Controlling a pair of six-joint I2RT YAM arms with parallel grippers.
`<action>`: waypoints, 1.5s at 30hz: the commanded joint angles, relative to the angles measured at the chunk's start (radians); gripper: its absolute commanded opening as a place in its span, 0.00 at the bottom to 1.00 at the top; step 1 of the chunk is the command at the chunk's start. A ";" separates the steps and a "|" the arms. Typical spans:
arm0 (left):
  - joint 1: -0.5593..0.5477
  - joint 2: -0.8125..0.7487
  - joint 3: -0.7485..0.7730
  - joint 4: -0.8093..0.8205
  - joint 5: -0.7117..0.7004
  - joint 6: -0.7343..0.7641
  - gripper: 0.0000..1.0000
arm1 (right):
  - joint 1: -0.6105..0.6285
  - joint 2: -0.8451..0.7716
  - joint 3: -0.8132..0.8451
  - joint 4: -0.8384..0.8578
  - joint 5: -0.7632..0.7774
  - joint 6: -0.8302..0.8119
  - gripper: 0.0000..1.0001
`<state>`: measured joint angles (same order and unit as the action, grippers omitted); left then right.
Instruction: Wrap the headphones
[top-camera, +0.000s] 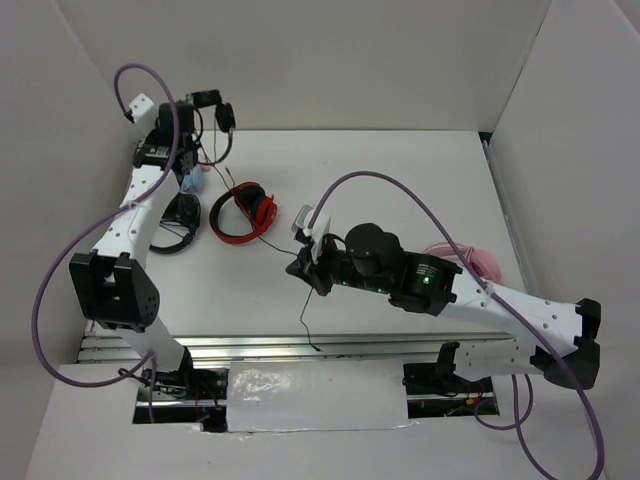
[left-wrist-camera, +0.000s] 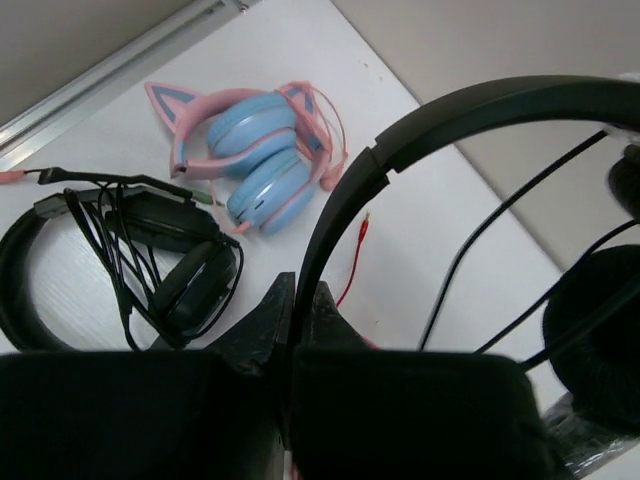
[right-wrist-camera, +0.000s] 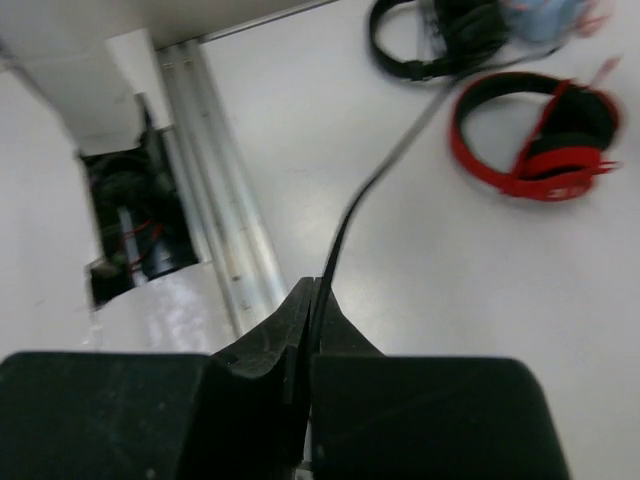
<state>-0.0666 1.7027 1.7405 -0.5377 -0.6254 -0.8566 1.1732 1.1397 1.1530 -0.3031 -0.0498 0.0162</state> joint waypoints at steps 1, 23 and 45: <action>-0.036 -0.152 -0.213 0.251 0.044 0.130 0.00 | -0.019 -0.020 0.092 0.013 0.247 -0.131 0.00; -0.357 -0.170 -0.574 0.343 0.200 0.376 0.00 | -0.337 0.225 0.520 0.108 0.019 -0.372 0.00; -0.576 -0.603 -0.843 0.312 0.306 0.412 0.00 | -0.883 0.463 0.536 0.165 -0.266 -0.216 0.00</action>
<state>-0.6388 1.1358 0.8761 -0.2497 -0.3321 -0.4473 0.3283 1.6390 1.7271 -0.2363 -0.2226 -0.2424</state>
